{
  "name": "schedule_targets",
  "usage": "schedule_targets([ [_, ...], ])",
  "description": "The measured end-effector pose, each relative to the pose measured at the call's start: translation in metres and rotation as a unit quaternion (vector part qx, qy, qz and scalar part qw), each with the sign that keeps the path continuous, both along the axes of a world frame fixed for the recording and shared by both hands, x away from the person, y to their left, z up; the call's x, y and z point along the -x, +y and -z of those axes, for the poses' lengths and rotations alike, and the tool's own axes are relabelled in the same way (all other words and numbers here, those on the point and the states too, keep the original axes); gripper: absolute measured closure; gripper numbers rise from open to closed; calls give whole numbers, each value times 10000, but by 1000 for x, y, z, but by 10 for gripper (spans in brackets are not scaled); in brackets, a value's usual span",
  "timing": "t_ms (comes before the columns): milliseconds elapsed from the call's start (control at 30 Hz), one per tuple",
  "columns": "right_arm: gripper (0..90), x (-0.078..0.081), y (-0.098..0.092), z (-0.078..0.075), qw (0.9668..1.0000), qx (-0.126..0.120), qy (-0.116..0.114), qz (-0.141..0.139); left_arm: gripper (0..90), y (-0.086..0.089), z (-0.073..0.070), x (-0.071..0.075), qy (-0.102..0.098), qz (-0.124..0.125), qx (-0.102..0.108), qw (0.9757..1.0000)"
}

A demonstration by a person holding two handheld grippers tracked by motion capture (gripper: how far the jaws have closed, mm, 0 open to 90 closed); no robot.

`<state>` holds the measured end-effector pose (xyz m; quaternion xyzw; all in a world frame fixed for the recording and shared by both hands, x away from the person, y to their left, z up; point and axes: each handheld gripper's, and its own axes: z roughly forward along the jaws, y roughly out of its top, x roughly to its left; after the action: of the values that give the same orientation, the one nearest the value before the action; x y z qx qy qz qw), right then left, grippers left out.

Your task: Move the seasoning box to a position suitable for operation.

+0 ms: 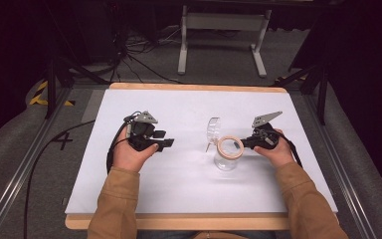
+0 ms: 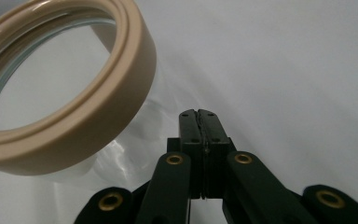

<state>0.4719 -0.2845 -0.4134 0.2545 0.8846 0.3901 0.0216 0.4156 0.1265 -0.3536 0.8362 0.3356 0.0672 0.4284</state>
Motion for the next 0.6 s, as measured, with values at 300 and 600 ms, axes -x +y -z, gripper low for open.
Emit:
schedule_targets([
  [300, 900, 1, 3, 2, 10000, 16, 34, -83, 529, -1, 0, 0, 46, 23, -43, 10000],
  [600, 900, 6, 3, 0, 9999, 85, 48, -137, 526, -4, -1, -3, 17, 48, 3, 10000],
])
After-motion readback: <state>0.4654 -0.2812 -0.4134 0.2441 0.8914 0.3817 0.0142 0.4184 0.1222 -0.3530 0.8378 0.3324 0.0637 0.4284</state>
